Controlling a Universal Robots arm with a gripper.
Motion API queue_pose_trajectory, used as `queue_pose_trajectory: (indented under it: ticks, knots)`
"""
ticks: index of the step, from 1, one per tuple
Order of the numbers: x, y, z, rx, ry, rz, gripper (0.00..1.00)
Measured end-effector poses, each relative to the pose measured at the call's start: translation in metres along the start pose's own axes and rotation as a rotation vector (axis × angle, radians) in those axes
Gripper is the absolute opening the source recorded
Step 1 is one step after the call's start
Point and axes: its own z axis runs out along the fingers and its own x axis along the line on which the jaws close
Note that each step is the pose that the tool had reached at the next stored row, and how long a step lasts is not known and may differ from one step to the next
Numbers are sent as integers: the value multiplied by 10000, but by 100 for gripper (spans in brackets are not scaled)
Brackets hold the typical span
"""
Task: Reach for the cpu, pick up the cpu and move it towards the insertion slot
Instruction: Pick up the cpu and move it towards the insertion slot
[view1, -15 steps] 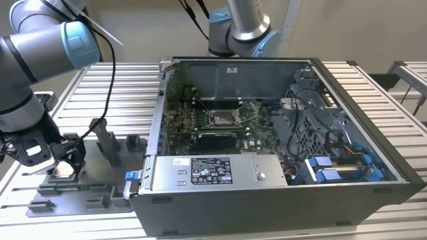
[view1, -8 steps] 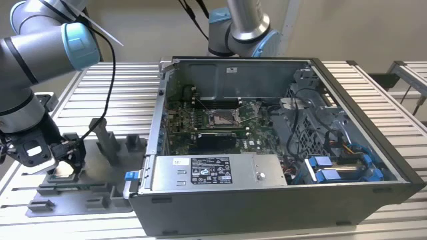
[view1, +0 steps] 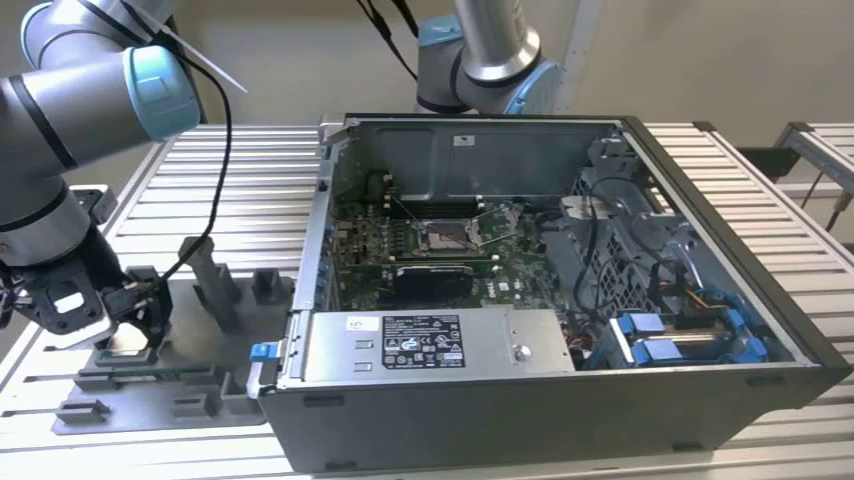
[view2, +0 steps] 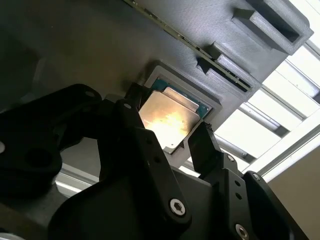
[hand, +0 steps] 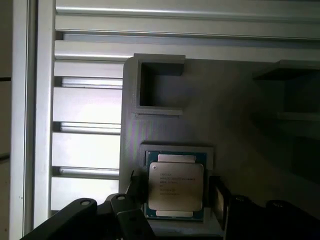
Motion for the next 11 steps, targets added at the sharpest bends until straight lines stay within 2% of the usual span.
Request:
queue_pose_trajectory:
  ticks: [5, 6, 11]
  knots:
    - [0, 0, 0, 0, 0, -1, 100]
    - [0, 0, 0, 0, 0, -1, 0]
    - [0, 0, 0, 1, 1, -1, 0]
